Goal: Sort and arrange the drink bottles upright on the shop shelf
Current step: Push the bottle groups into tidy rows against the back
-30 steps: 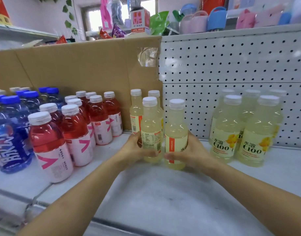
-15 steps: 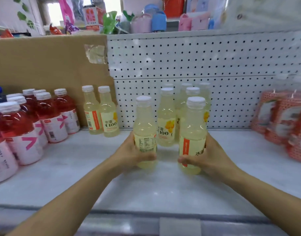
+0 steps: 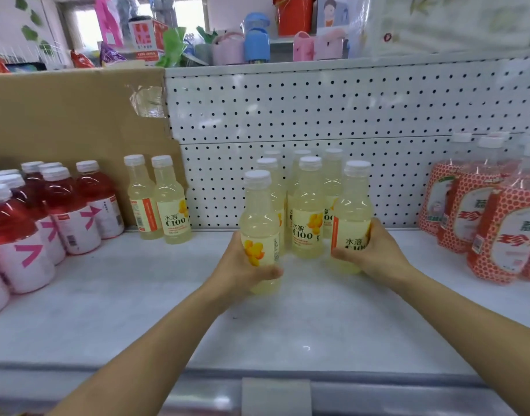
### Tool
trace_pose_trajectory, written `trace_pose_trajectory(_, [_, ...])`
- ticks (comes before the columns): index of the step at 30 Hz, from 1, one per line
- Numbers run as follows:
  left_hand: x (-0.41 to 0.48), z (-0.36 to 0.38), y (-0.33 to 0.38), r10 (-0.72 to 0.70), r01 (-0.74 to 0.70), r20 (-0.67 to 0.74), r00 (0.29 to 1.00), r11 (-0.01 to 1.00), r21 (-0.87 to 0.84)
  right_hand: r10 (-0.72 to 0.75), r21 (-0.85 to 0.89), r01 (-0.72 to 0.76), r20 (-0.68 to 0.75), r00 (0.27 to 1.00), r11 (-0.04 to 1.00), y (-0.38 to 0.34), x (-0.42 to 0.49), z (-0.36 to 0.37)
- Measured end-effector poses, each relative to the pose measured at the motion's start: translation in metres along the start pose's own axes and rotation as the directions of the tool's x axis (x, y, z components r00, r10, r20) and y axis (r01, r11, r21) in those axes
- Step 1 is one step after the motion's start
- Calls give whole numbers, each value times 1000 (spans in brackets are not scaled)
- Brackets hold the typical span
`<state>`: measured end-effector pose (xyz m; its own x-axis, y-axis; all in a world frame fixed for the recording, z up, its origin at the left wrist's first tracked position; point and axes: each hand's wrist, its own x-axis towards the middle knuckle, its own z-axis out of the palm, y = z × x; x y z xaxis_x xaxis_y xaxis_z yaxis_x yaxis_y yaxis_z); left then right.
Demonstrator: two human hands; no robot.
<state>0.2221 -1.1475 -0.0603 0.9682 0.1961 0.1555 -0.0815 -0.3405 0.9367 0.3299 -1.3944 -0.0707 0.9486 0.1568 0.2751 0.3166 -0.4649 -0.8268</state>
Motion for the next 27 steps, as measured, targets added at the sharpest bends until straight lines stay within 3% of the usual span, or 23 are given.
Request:
trace_pose_trajectory(3, [-1, -5, -3, -23, 22, 90, 996, 1000, 20, 19, -32, -20, -36, 999, 999, 2, 18, 2])
trace_pose_trajectory(9, [5, 0, -7, 3, -3, -18, 1000, 1000, 20, 15, -55, -18, -48, 999, 998, 8, 33, 5])
trace_pose_trajectory(27, [40, 19, -9, -19, 19, -24, 1000, 1000, 1, 36, -100, -38, -20, 999, 994, 2, 45, 16])
